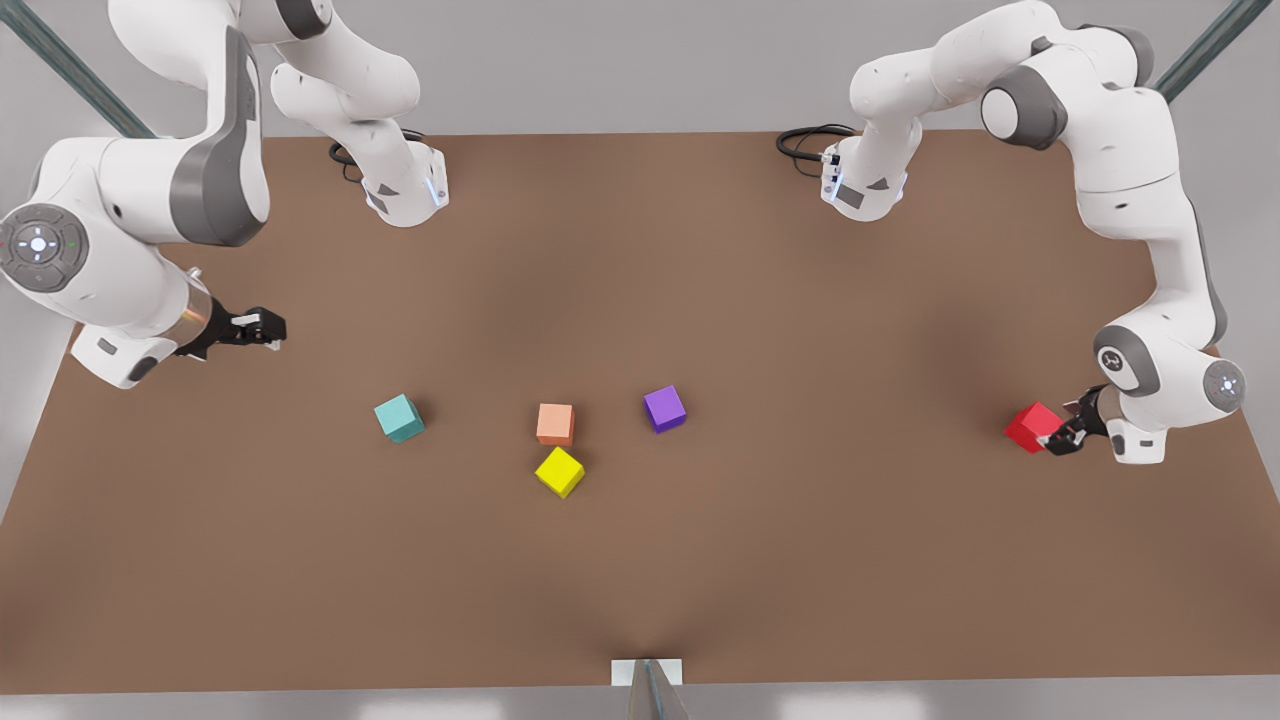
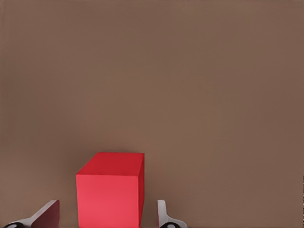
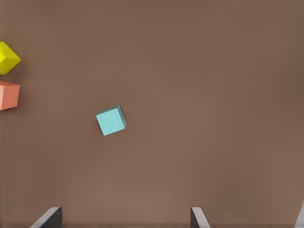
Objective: Pick up red wooden cube and pass to hand red wooden cube and place in blue wooden cube
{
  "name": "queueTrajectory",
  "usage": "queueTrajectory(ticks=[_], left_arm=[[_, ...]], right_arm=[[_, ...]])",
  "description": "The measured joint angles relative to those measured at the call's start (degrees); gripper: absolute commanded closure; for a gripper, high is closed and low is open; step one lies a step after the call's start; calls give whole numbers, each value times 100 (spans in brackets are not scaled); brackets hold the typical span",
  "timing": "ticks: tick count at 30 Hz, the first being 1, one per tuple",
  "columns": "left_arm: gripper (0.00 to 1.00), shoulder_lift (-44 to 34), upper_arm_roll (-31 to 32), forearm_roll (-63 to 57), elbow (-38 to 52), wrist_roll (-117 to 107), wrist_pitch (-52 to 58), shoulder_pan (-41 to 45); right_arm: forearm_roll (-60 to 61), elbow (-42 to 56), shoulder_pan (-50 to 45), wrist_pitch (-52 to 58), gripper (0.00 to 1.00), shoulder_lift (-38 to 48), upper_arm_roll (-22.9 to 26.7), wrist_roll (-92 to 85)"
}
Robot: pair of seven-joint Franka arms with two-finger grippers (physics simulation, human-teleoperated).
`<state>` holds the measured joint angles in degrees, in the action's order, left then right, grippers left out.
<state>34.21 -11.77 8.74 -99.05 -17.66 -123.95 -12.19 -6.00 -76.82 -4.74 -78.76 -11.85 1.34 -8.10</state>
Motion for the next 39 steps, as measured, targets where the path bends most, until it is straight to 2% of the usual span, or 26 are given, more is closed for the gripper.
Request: queueTrajectory(ticks=[20, 21, 22, 23, 24, 26, 28, 31, 32, 34, 37, 39], left_arm=[[0, 621, 16, 37, -27, -658, -341, -11], [8, 629, 17, 37, -26, -676, -348, -11], [24, 633, 21, 46, -25, -693, -354, -11], [33, 634, 23, 60, -24, -713, -359, -11], [34, 635, 24, 65, -22, -737, -364, -12], [46, 604, 52, 80, -20, -788, -368, 3], [46, 453, 260, 109, 21, -840, -352, 20], [46, 447, 1113, 280, 653, -907, -40, 9], [46, 450, 1541, 481, 898, -925, 161, 9], [46, 637, 2812, 895, 1597, -942, 688, 20], [46, 1544, 4758, 1254, 2519, -838, 1244, 144], [44, 2344, 5542, 1464, 3104, -686, 1471, 259]], right_arm=[[-1, -2, -9, 8, 0, -16, -1, -1], [-1, -2, -10, 8, 0, -16, 0, -1], [-1, -2, -10, 8, 0, -16, 0, -1], [-1, -2, -9, 8, 0, -16, -2, -1], [0, -2, -9, 8, 0, -16, -2, -1], [0, -2, -10, 7, 0, -16, -3, -1], [-15, -2, -13, 4, 0, -39, -5, -5], [189, 73, -77, -12, 0, -336, -33, -191], [469, 84, -96, -14, 0, -484, -39, -276], [1490, 66, -67, -9, 0, -1046, -38, -463], [3391, 60, 26, -3, 0, -1992, -36, -733], [4399, 58, 135, 12, 0, -2507, -34, -973]])
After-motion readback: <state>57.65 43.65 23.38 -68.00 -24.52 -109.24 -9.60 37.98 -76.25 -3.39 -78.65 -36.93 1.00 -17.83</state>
